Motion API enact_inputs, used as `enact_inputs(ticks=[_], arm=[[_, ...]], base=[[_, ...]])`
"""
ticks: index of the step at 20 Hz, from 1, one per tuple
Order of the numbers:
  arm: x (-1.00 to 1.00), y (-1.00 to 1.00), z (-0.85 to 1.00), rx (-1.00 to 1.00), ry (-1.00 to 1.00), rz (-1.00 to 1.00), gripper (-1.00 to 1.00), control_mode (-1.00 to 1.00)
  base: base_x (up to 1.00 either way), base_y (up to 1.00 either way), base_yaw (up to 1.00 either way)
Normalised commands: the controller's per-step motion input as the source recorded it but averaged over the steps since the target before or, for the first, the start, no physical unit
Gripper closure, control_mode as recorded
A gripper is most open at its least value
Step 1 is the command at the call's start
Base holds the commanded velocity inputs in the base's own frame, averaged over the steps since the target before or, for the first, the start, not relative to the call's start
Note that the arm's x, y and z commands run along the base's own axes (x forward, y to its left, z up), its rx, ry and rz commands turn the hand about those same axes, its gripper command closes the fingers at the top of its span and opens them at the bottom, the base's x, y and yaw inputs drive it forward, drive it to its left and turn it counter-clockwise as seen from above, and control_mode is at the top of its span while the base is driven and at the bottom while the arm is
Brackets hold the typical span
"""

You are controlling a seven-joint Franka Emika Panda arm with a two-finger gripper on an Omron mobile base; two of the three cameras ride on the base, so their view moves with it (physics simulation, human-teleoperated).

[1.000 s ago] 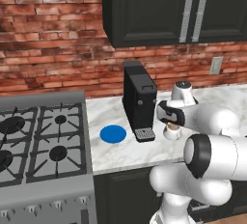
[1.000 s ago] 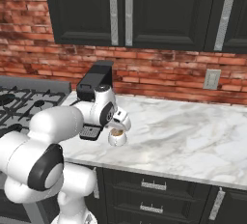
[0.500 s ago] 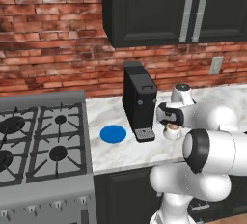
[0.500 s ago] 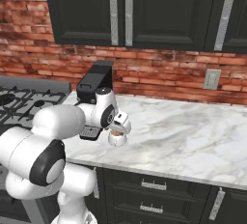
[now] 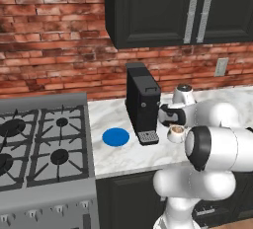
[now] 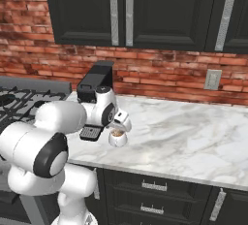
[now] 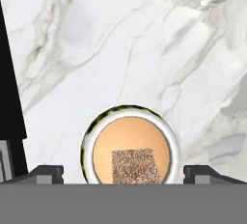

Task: Take a sugar cube from the saucer and place it inside the coffee. Then, grab milk from the fridge and place it next to the coffee on the counter to sweeten the coffee.

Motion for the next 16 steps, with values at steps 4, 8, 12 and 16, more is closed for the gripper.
enact_inputs(ticks=[4,8,12,16], arm=[[-0.96,0.00,0.97,0.01,-0.01,-0.01,-1.00,-1.00],[-1.00,0.00,1.00,0.00,-0.07,0.00,-1.00,-1.00],[-0.73,0.01,1.00,0.00,-0.09,0.05,-1.00,-1.00],[-0.48,0.00,0.81,0.00,-0.36,0.14,-1.00,-1.00]], base=[[0.00,0.00,0.00],[0.00,0.00,0.00],[0.00,0.00,0.00],[0.00,0.00,0.00]])
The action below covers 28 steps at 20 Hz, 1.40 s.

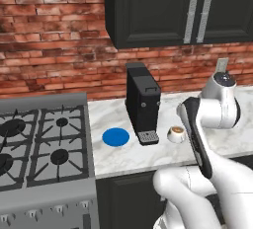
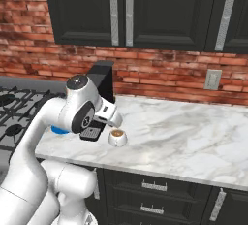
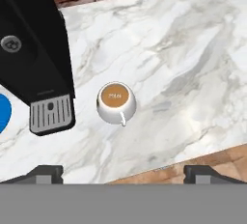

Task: Take a sugar cube from the saucer and place it inside the coffee. Then, grab milk from the fridge and place it next to the coffee on the counter to sweeten the coffee.

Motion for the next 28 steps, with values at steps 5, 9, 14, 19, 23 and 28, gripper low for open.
enact_inputs(ticks=[5,9,14,19,23,28], arm=[[-0.12,0.00,0.10,0.00,-0.12,0.04,-1.00,-1.00],[-0.09,0.00,0.00,0.00,0.00,0.00,-1.00,1.00],[0.00,0.00,0.00,0.00,0.00,0.00,-1.00,1.00],[0.00,0.00,0.00,0.00,0.00,0.00,-1.00,1.00],[0.00,0.00,0.00,0.00,0.00,0.00,-1.00,1.00],[0.00,0.00,0.00,0.00,0.00,0.00,-1.00,1.00]], base=[[0.00,0.00,0.00],[-0.45,0.00,0.04],[-0.95,0.01,0.61],[-0.26,0.00,0.99],[-0.02,0.00,1.00],[-0.01,0.21,1.00]])
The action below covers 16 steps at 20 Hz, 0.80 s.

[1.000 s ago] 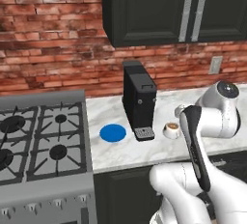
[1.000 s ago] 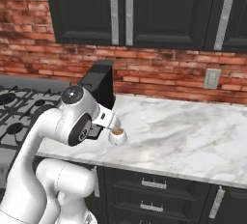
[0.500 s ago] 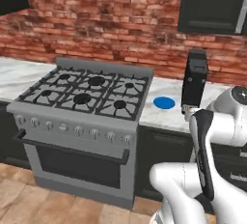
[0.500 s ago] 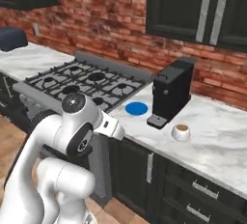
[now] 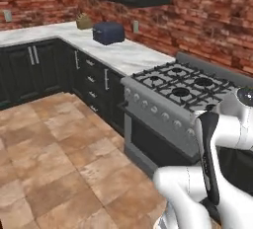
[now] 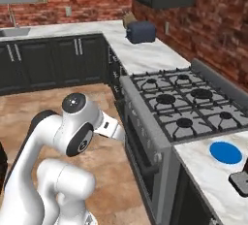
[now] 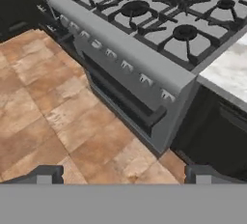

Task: Take a sugar cube from the saucer and place it inside the coffee. Then, grab milk from the fridge and place it next to the coffee on the counter to sweeten the coffee.

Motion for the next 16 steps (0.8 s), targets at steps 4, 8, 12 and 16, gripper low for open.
enact_inputs(ticks=[4,8,12,16], arm=[[0.00,0.00,0.00,0.00,0.00,0.00,-1.00,1.00],[0.00,0.00,0.00,0.00,0.00,0.00,-1.00,1.00],[0.00,0.00,0.00,0.00,0.00,0.00,-1.00,1.00],[0.00,0.00,0.00,0.00,0.00,0.00,-1.00,1.00]], base=[[0.00,0.33,0.97],[0.00,0.36,0.90],[0.00,0.11,0.91],[0.00,0.00,0.84]])
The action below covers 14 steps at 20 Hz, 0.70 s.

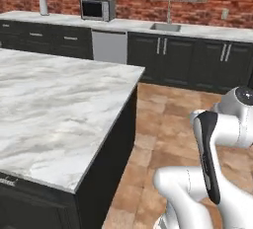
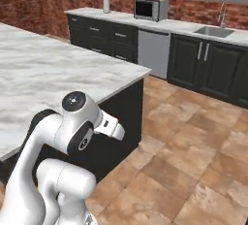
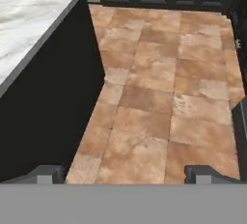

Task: Take a sugar cube from the saucer and place it inside the coffee. Then, grab milk from the fridge and place it next to the coffee on the counter to sweeten the coffee.

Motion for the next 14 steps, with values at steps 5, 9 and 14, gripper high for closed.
enact_inputs(ticks=[5,9,14], arm=[[0.00,0.00,0.00,0.00,0.00,0.00,-1.00,1.00],[0.00,0.00,0.00,0.00,0.00,0.00,-1.00,1.00],[0.00,0.00,0.00,0.00,0.00,0.00,-1.00,1.00]], base=[[-0.05,0.00,0.85],[-0.17,0.00,0.91],[-0.26,0.12,0.86]])
